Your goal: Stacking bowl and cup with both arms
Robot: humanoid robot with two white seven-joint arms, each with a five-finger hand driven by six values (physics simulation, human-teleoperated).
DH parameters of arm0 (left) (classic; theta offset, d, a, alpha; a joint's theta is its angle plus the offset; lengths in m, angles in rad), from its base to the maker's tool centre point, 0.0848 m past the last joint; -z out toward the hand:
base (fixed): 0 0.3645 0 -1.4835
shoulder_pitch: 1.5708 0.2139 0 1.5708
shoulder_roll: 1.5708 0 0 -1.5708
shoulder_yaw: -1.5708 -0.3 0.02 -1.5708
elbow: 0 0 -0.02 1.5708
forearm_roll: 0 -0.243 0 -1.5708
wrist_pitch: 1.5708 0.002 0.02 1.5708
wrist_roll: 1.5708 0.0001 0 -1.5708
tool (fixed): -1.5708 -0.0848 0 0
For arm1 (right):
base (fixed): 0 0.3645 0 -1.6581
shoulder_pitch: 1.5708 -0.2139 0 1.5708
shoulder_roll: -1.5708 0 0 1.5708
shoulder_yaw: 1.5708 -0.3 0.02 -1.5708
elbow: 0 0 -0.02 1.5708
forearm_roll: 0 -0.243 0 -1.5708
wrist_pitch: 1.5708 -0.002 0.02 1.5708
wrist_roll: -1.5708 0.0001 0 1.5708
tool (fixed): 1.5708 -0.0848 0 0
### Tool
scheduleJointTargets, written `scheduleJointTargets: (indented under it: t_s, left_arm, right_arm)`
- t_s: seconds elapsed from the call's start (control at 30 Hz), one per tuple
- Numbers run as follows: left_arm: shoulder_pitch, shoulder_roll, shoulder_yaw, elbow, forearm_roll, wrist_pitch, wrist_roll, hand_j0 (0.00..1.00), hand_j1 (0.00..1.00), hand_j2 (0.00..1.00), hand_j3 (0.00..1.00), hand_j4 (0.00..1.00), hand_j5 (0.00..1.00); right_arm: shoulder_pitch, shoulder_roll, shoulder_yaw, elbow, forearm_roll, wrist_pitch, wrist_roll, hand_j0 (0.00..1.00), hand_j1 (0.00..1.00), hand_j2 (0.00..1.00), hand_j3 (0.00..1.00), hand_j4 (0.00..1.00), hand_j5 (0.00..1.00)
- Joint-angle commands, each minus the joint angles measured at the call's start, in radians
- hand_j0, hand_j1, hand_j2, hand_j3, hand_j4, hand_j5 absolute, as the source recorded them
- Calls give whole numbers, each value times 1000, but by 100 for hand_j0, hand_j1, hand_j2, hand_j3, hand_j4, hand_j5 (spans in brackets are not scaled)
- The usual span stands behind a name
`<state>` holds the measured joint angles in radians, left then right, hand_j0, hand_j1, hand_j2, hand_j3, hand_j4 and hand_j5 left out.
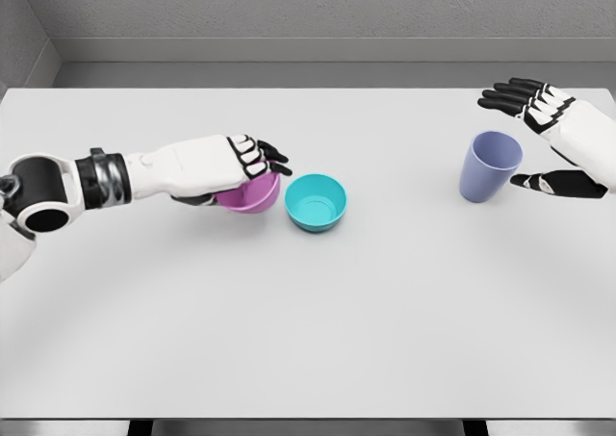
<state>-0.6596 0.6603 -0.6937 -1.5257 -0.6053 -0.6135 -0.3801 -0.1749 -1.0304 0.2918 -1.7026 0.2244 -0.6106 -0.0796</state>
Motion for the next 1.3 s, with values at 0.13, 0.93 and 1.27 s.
scheduleJointTargets:
  t_s: [0.13,0.93,1.27]
  left_arm:
    - [-20,-76,-7,13,-14,3,-3,55,55,55,55,55,55]
    - [-92,-234,-89,176,-84,3,-3,74,74,74,74,74,74]
    - [-100,-232,-87,168,-80,3,-3,100,100,100,100,100,100]
  right_arm:
    - [0,1,0,0,-7,0,0,100,100,100,100,100,100]
    - [-2,-7,0,9,-5,0,0,100,100,100,100,100,100]
    - [-2,-8,0,11,-5,0,0,100,100,100,100,100,100]
